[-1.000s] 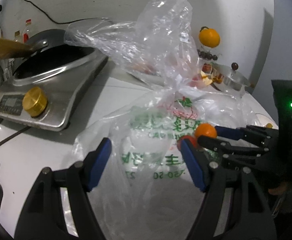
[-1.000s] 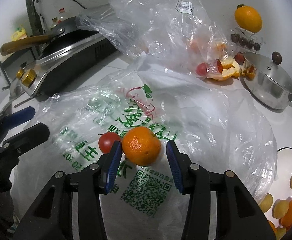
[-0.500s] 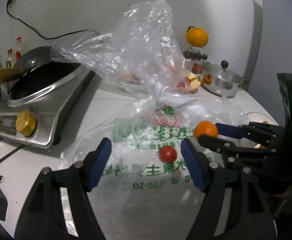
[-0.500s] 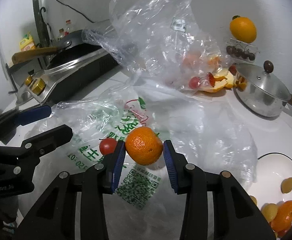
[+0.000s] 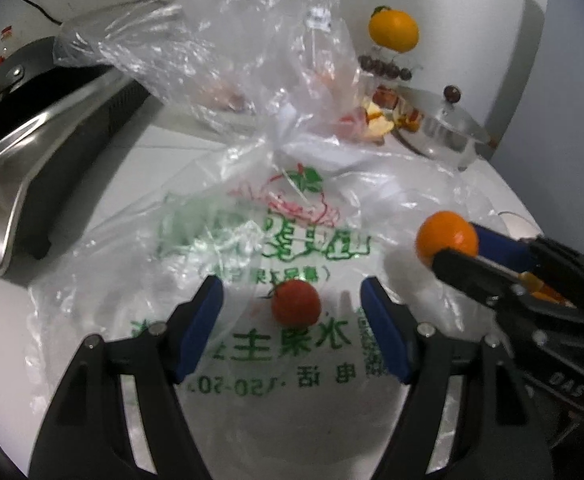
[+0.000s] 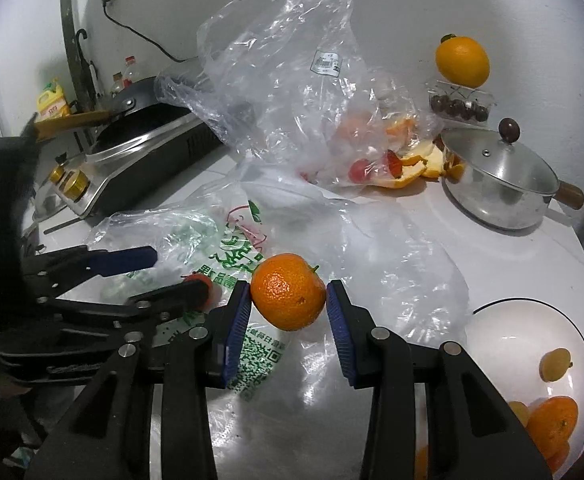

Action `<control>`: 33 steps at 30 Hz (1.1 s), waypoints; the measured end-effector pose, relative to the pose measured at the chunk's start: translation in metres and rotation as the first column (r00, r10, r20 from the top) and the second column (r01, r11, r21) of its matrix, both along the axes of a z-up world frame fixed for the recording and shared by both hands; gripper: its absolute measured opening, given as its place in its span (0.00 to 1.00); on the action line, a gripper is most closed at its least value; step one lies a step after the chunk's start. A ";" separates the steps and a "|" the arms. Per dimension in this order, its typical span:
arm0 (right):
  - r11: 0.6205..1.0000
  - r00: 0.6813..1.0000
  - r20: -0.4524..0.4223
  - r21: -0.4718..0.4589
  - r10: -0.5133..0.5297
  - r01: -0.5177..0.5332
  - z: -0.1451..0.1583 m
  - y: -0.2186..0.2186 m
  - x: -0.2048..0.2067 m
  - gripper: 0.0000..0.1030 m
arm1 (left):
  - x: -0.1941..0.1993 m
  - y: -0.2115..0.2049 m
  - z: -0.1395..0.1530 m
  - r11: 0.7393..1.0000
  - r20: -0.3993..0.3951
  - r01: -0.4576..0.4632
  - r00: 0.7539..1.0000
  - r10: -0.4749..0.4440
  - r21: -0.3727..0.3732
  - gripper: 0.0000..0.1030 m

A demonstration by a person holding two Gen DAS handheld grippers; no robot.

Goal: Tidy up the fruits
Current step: 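Lift and carry the orange and the tomato over the white plate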

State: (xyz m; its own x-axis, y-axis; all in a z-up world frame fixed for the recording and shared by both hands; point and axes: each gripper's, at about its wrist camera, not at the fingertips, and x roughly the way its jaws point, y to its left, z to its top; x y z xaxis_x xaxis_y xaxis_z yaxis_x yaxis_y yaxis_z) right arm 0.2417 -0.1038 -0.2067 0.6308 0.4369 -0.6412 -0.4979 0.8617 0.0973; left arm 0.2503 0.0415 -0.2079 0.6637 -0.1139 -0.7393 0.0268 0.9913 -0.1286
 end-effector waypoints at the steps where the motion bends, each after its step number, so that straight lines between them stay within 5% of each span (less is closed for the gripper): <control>1: 1.000 1.000 0.001 0.002 -0.001 0.001 0.000 -0.001 0.000 0.40 | 0.002 -0.001 -0.002 1.000 -0.006 0.000 1.000 0.000 0.005 0.63; 9: 1.000 1.000 0.003 0.014 0.000 0.000 -0.001 -0.008 0.001 0.40 | 0.008 -0.008 -0.017 0.999 -0.060 0.006 0.998 -0.004 0.038 0.37; 33: 1.000 0.999 0.042 0.012 -0.021 0.021 0.018 -0.020 -0.026 0.40 | -0.004 -0.011 -0.008 0.999 -0.045 0.039 0.998 -0.038 0.022 0.33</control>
